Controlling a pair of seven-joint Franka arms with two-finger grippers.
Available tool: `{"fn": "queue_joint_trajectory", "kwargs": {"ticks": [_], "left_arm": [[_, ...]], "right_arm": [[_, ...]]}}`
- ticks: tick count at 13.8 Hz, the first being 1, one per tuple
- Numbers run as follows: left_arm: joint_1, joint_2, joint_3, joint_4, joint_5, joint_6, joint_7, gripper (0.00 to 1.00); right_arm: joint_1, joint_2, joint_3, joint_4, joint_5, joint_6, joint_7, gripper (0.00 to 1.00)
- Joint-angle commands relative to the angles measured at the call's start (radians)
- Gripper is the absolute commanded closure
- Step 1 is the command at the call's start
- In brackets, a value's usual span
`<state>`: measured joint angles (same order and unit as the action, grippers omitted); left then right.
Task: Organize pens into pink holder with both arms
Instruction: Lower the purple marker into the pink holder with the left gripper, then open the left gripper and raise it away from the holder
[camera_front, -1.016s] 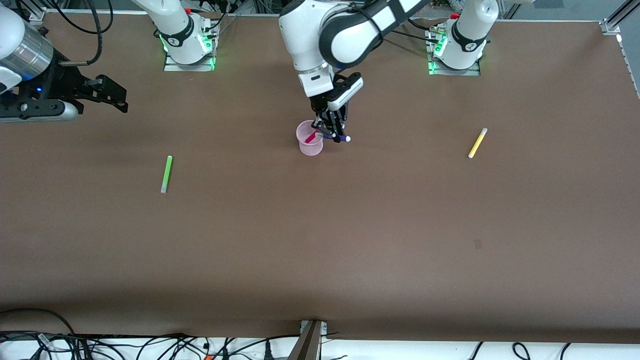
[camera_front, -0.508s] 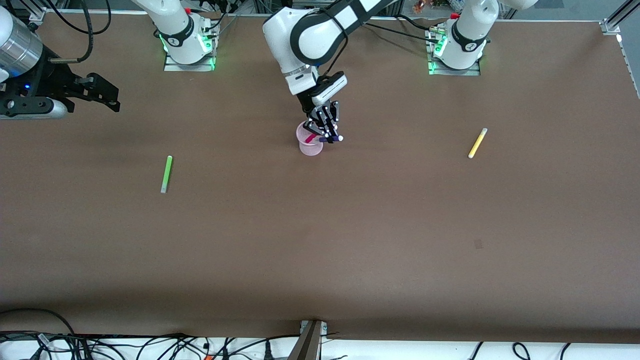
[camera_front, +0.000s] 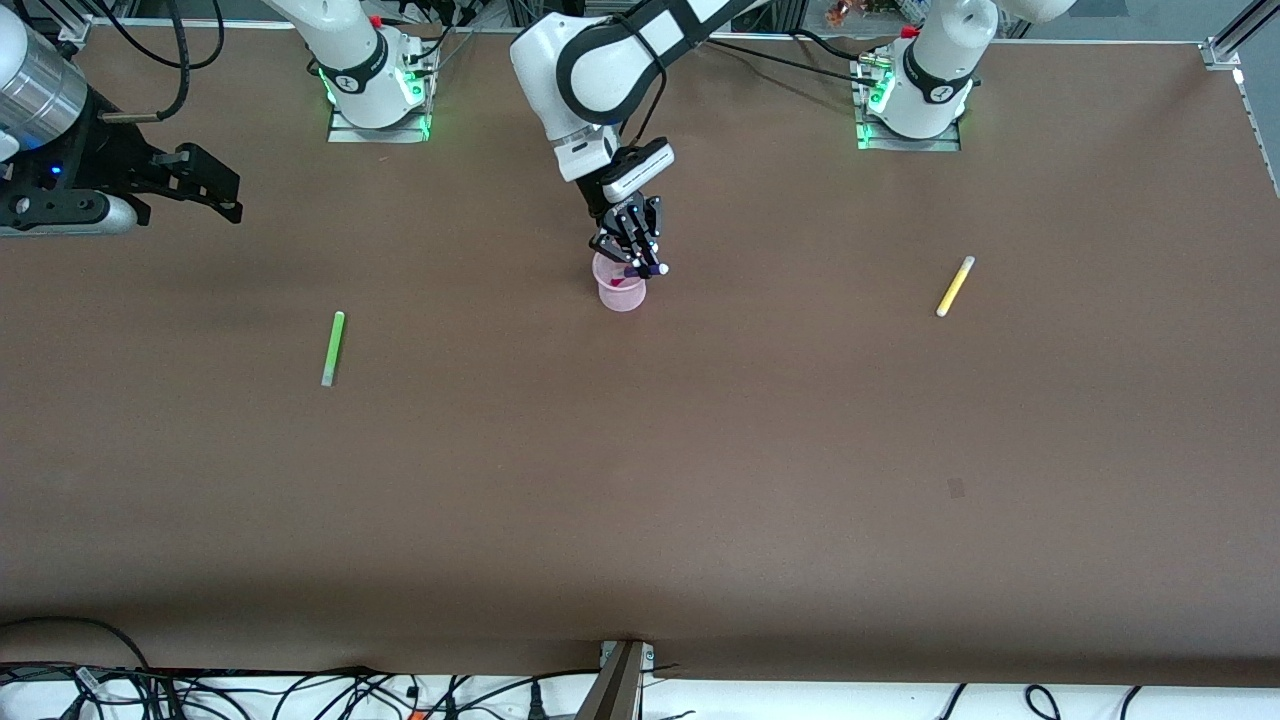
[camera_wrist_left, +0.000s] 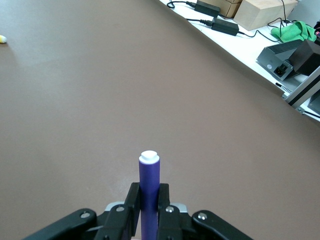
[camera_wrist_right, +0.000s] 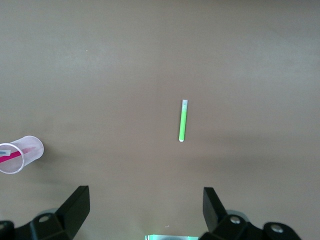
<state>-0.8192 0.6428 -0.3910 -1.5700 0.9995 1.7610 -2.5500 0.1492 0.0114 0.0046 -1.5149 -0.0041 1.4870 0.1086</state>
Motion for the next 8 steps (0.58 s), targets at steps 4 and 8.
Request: {"fn": "queue_joint_trajectory", "kwargs": {"ticks": [4, 8], "left_arm": [[-0.024, 0.031, 0.011, 0.062, 0.018, -0.034, -0.015, 0.59], [-0.006, 0.003, 0.009, 0.067, 0.011, -0.066, 0.019, 0.00]], "right_arm": [[0.010, 0.015, 0.003, 0.030, -0.010, -0.002, -0.009, 0.00], [0.007, 0.016, 0.000, 0.030, -0.013, -0.002, -0.009, 0.00]]}}
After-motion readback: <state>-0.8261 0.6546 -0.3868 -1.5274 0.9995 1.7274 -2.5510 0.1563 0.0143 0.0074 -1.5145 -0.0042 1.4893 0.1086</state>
